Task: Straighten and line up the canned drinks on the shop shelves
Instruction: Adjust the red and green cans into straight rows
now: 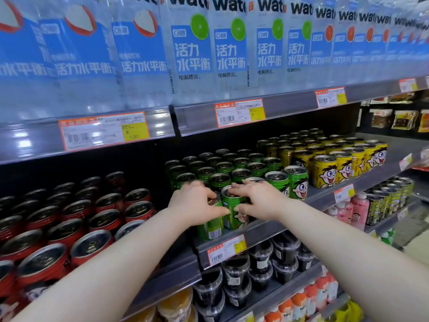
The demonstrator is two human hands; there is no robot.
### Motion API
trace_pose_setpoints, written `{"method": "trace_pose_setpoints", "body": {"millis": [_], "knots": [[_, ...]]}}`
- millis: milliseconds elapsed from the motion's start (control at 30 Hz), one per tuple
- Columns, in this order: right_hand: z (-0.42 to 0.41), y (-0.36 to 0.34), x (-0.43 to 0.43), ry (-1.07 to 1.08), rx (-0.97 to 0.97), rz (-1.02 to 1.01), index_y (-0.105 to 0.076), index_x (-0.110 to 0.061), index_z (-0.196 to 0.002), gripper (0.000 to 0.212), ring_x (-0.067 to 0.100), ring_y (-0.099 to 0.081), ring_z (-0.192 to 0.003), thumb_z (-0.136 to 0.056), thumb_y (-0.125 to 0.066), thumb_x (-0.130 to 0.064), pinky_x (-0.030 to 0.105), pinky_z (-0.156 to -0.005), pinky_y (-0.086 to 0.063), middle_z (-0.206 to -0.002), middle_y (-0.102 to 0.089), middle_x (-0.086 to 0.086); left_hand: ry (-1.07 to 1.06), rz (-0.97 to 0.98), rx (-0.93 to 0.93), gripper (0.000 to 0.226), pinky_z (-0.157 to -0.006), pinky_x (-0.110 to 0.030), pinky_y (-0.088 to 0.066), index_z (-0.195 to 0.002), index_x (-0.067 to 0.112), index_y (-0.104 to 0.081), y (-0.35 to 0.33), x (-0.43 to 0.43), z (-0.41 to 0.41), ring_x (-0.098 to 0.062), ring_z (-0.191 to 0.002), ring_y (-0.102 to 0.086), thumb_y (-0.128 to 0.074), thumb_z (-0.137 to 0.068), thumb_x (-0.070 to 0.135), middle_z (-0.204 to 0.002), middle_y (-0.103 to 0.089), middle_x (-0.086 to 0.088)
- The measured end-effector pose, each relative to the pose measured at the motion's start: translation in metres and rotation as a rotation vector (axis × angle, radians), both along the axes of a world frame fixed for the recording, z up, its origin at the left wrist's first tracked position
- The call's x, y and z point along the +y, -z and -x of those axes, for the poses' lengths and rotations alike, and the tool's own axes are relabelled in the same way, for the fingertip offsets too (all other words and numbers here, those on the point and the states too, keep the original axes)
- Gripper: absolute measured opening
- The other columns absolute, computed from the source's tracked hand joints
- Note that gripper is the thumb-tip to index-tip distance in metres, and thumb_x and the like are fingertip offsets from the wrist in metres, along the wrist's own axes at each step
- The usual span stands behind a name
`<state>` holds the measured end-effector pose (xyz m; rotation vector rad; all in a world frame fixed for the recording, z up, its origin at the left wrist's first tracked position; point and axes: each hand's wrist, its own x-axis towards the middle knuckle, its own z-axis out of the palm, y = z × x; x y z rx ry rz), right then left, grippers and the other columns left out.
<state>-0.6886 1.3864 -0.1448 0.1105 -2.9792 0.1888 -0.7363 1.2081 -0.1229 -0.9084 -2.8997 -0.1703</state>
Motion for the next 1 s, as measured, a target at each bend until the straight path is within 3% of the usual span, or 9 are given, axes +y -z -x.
{"method": "trace_pose_setpoints", "body": {"millis": [100,233,367,467,633,767,1000], "knots": [[0.000,0.002,0.001,0.002,0.000,0.007,-0.031,-0.034,-0.144,0.056,0.017,-0.019,-0.144,-0.092,-0.050,-0.042,0.043,-0.117,-0.019,-0.154,-0.025,-0.011,0.036,0.038,0.134,0.050,-0.102,-0.039,-0.035,-0.131,0.031,-0.051,0.012,0.005,-0.003,-0.024,-0.125,-0.037,-0.053,-0.086,0.053,-0.139,-0.043,0.004],[-0.001,0.003,0.001,0.001,0.009,0.024,-0.031,-0.034,-0.143,0.056,0.017,-0.019,-0.144,-0.091,-0.051,-0.042,0.042,-0.117,-0.020,-0.153,-0.026,-0.011,0.074,0.009,0.004,0.044,-0.110,-0.040,-0.028,-0.128,0.040,-0.052,0.001,-0.005,0.005,-0.026,-0.134,-0.025,-0.060,-0.086,0.032,-0.146,-0.034,0.006],[0.000,0.002,0.001,0.000,0.006,0.033,-0.032,-0.034,-0.143,0.056,0.017,-0.019,-0.144,-0.091,-0.052,-0.041,0.042,-0.117,-0.019,-0.153,-0.026,-0.010,-0.014,-0.062,0.059,0.062,-0.102,-0.040,-0.036,-0.132,0.032,-0.049,0.011,0.001,-0.003,-0.025,-0.128,-0.035,-0.057,-0.078,0.062,-0.139,-0.041,0.000],[0.001,0.003,0.002,-0.008,0.004,0.022,-0.031,-0.035,-0.144,0.056,0.017,-0.019,-0.144,-0.091,-0.051,-0.042,0.044,-0.117,-0.020,-0.153,-0.026,-0.011,0.012,0.016,0.182,0.054,-0.101,-0.038,-0.033,-0.137,0.029,-0.043,0.022,0.008,-0.004,-0.024,-0.127,-0.034,-0.051,-0.087,0.051,-0.140,-0.042,0.003],[0.003,0.003,0.006,-0.042,0.011,-0.013,-0.030,-0.036,-0.144,0.057,0.016,-0.020,-0.144,-0.091,-0.050,-0.044,0.043,-0.116,-0.023,-0.153,-0.026,-0.012,0.017,-0.050,-0.002,0.052,-0.109,-0.038,-0.028,-0.134,0.038,-0.045,0.012,0.003,0.003,-0.022,-0.134,-0.025,-0.063,-0.085,0.034,-0.147,-0.032,0.010],[0.005,-0.001,0.011,-0.118,0.009,-0.059,-0.030,-0.035,-0.144,0.057,0.018,-0.023,-0.143,-0.092,-0.050,-0.045,0.038,-0.114,-0.027,-0.154,-0.026,-0.010,-0.013,-0.165,-0.077,0.053,-0.113,-0.038,-0.026,-0.130,0.033,-0.051,0.020,0.003,0.008,-0.021,-0.136,-0.026,-0.069,-0.081,0.022,-0.147,-0.034,0.009],[0.011,0.004,0.018,-0.191,0.088,-0.134,-0.037,-0.028,-0.141,0.054,0.028,-0.037,-0.134,-0.092,-0.049,-0.046,0.045,-0.104,-0.038,-0.149,-0.038,-0.001,-0.026,-0.324,-0.164,0.049,-0.103,-0.013,-0.024,-0.123,0.018,-0.060,0.018,0.001,0.000,-0.013,-0.133,-0.037,-0.067,-0.079,-0.001,-0.141,-0.043,0.003]]}}
